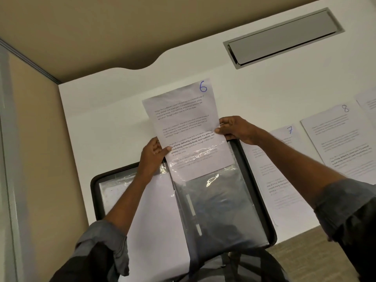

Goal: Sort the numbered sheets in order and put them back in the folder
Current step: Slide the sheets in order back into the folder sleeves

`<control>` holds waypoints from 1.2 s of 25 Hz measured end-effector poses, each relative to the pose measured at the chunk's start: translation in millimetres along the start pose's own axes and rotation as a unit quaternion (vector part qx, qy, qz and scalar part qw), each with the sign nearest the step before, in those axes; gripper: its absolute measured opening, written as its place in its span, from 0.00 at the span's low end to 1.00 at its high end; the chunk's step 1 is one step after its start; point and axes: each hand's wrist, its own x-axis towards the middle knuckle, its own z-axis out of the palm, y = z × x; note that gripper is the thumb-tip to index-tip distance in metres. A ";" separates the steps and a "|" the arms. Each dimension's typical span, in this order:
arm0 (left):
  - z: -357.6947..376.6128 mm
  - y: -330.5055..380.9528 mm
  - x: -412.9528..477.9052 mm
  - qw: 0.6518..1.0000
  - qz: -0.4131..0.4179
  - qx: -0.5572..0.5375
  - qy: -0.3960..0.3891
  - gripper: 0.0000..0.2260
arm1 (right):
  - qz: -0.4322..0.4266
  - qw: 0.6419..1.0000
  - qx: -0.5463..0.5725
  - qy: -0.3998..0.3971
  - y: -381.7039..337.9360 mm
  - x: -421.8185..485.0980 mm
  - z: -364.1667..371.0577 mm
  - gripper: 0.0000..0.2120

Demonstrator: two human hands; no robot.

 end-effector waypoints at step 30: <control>82.2 -70.2 -143.7 0.886 0.271 0.375 -0.034 0.28 | 0.058 0.802 -0.512 -0.303 -68.6 77.3 89.0 0.04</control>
